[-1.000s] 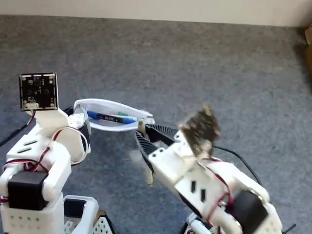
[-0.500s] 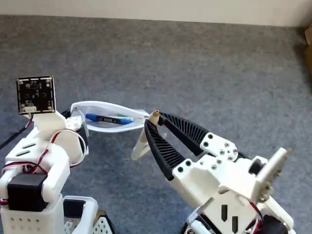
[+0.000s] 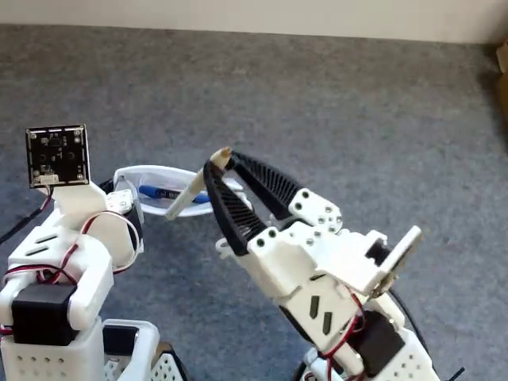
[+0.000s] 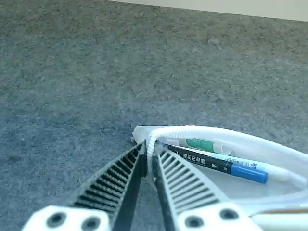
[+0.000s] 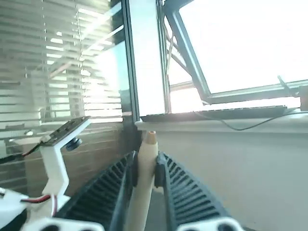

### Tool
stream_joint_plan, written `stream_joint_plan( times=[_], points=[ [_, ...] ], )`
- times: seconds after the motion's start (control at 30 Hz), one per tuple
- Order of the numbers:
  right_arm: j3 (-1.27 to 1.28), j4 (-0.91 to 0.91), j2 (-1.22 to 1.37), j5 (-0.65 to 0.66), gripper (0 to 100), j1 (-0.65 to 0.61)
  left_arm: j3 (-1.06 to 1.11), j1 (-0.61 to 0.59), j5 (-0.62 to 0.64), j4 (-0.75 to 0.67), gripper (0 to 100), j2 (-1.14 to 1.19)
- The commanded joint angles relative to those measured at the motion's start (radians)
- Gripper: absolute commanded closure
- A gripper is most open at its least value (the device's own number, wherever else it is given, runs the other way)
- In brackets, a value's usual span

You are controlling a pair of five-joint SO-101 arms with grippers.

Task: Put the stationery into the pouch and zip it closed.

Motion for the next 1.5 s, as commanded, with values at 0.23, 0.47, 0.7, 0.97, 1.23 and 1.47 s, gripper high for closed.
stream_joint_plan(
  times=[0.23, 0.47, 0.7, 0.97, 1.23, 1.47],
  points=[
    [0.131, -0.266, -0.016, -0.020, 99.4, 0.128, 0.001, 0.013, -0.014, -0.029, 99, -0.008],
    [0.226, -0.260, -0.016, -0.021, 99.4, 0.127, 0.001, 0.013, -0.014, -0.029, 99, -0.008],
    [0.308, -0.166, -0.018, 0.020, 95.8, 0.041, 0.001, 0.013, -0.014, -0.029, 99, -0.008],
    [0.145, 0.205, -0.024, -0.043, 79.6, 0.042, 0.001, 0.013, -0.014, -0.029, 99, -0.008],
    [-0.038, 0.478, -0.024, -0.041, 79.6, 0.044, 0.001, 0.013, -0.014, -0.029, 99, -0.008],
    [-0.153, 0.618, -0.024, -0.041, 79.6, 0.042, 0.001, 0.013, -0.014, -0.029, 99, -0.008]
  ],
)
